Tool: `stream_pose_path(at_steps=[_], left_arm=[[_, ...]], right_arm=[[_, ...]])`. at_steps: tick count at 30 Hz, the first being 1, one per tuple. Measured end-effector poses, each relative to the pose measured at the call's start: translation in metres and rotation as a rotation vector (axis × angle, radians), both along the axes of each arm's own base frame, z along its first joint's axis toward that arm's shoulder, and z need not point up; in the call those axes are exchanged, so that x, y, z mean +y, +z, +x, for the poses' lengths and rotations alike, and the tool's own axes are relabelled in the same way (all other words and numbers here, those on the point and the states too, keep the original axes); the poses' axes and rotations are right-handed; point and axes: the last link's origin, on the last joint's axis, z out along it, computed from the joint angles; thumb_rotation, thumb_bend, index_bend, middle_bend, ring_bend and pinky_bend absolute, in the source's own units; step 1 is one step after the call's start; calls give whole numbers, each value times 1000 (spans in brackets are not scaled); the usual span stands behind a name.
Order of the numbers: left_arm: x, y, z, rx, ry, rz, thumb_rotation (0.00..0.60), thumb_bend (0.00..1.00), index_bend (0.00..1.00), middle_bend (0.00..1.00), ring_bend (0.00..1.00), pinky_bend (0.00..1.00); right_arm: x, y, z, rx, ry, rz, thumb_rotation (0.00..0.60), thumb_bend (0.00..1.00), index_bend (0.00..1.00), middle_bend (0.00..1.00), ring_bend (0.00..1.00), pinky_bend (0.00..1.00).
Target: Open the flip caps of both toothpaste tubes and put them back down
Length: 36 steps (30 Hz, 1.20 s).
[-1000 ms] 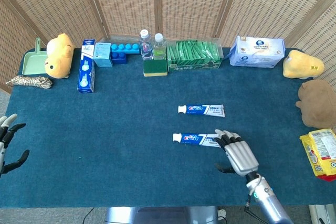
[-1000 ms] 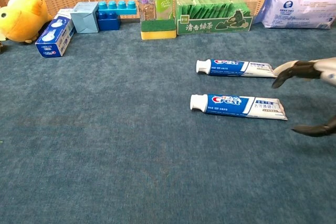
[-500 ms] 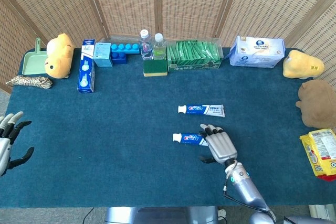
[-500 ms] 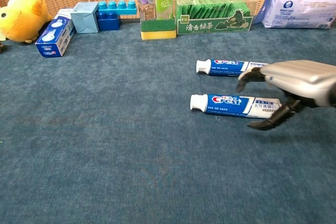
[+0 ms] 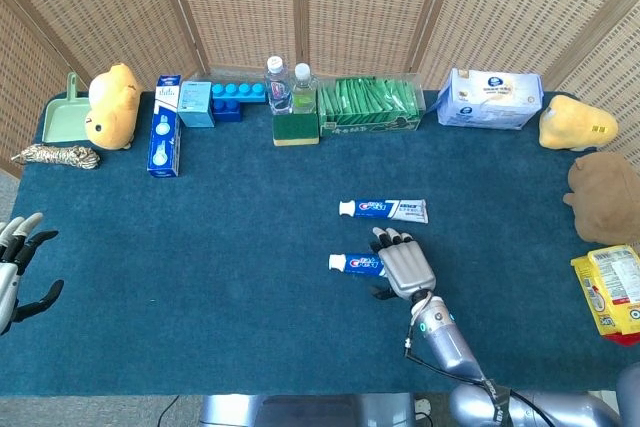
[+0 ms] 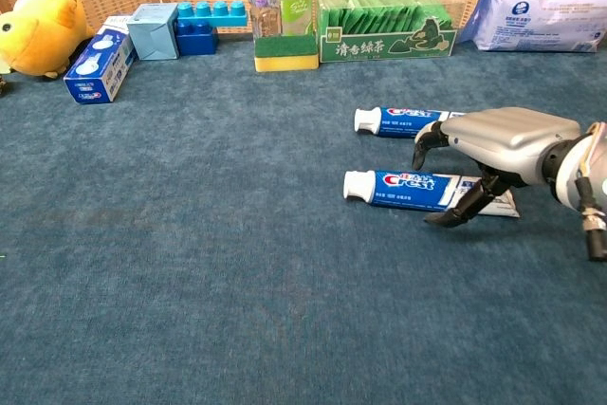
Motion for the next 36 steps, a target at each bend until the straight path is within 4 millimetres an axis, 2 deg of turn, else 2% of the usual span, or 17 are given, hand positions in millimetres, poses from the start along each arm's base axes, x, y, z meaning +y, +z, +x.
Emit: stream_pose_path(at_steps=[3,10,21,36], left_arm=[[0,0,-1,-2,0,1,600,289,189,80,48,0],[1,0,0,-6,-4,3,600,290,189,80,48,0],[0,2,-1,-7,-4,14,600,289,188,79,48,0],[2,2,3,-11,-21,14,600,289,188,78,48,0]], right_arm=[[-3,0,0,12,-1,-3,425,283,318,141,114,235],[-4,0,-1,16,-13,-3,471,298,384,149,115,239],[-5,2,-6,32,-25,-12,488,304,373,151,114,241],[4,7,-16,31,-37,-29,490,324,358,152,115,241]])
